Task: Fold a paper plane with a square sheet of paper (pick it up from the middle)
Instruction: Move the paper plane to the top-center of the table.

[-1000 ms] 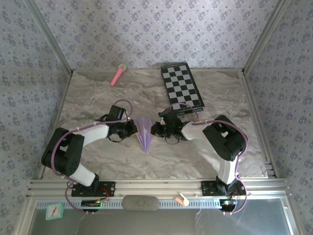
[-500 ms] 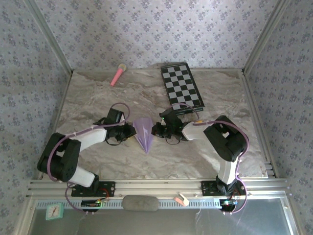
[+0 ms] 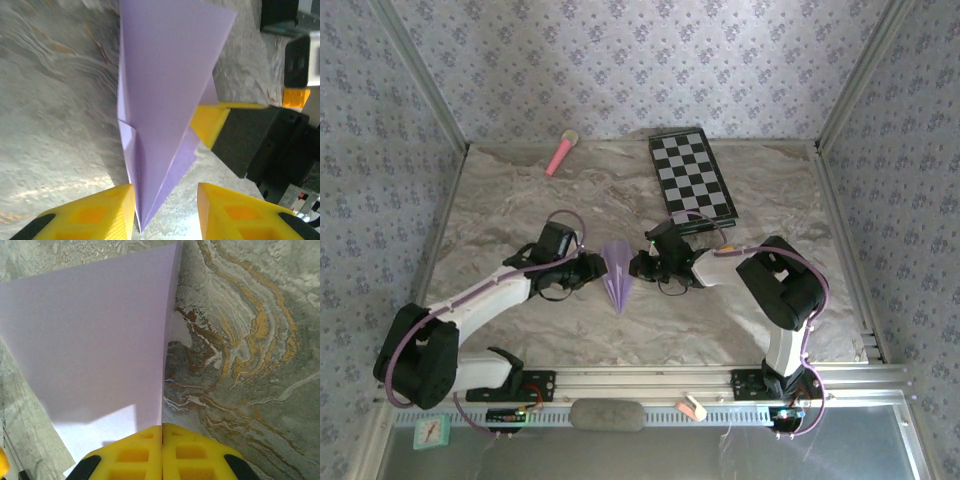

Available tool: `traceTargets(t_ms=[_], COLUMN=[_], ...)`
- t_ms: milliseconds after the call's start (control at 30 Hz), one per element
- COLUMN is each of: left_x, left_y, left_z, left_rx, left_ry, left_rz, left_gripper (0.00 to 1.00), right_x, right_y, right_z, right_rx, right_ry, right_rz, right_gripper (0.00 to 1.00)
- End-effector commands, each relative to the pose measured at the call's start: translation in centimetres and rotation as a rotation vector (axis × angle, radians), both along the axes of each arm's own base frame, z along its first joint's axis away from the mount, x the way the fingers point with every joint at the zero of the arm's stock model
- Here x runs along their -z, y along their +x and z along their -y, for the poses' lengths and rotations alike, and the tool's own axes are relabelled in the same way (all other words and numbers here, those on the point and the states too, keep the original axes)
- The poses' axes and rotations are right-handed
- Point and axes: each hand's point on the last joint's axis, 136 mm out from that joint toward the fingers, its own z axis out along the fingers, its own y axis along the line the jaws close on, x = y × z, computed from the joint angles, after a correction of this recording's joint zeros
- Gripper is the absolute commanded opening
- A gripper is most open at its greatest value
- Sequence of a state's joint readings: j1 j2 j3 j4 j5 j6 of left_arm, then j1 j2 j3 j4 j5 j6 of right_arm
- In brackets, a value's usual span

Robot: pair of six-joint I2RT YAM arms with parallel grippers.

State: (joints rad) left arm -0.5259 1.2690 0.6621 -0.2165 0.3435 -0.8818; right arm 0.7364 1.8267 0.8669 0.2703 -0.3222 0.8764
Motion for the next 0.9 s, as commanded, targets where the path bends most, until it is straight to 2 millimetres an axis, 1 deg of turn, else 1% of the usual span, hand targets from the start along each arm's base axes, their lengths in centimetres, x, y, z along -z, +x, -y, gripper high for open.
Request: traceTargets(t_ms=[0, 100, 267, 567, 667, 867], left_x=[-0.1, 0.6, 1.5, 2.1, 2.6, 3.4], left_y=[-0.3, -0.4, -0.5, -0.5, -0.8, -1.2], left_z=[1.4, 2.0, 2.5, 3.8, 4.2, 4.2], left_rx=[0.016, 0.029, 0.043, 0.083, 0.104, 0.139], left_ry=[-0.021, -0.018, 0.003, 0.011, 0.038, 0.130], left_rz=[-0.033, -0.058, -0.083, -0.089, -0.092, -0.078], left_gripper=[0.38, 0.38, 0.37, 0.35, 0.35, 0.35], right_x=[-0.1, 0.0, 0.0, 0.1, 0.0, -0.2], right_y=[-0.1, -0.1, -0.2, -0.3, -0.3, -0.3], right_z=[-0.6, -0.8, -0.8, -0.9, -1.0, -1.0], right_rx=[-0.004, -0.007, -0.009, -0.016, -0.017, -0.021], right_ry=[0.008, 0.009, 0.007, 0.004, 0.005, 0.011], right_rz=[-0.024, -0.029, -0.029, -0.029, -0.030, -0.027], right_gripper=[0.06, 0.06, 0.06, 0.06, 0.06, 0.06])
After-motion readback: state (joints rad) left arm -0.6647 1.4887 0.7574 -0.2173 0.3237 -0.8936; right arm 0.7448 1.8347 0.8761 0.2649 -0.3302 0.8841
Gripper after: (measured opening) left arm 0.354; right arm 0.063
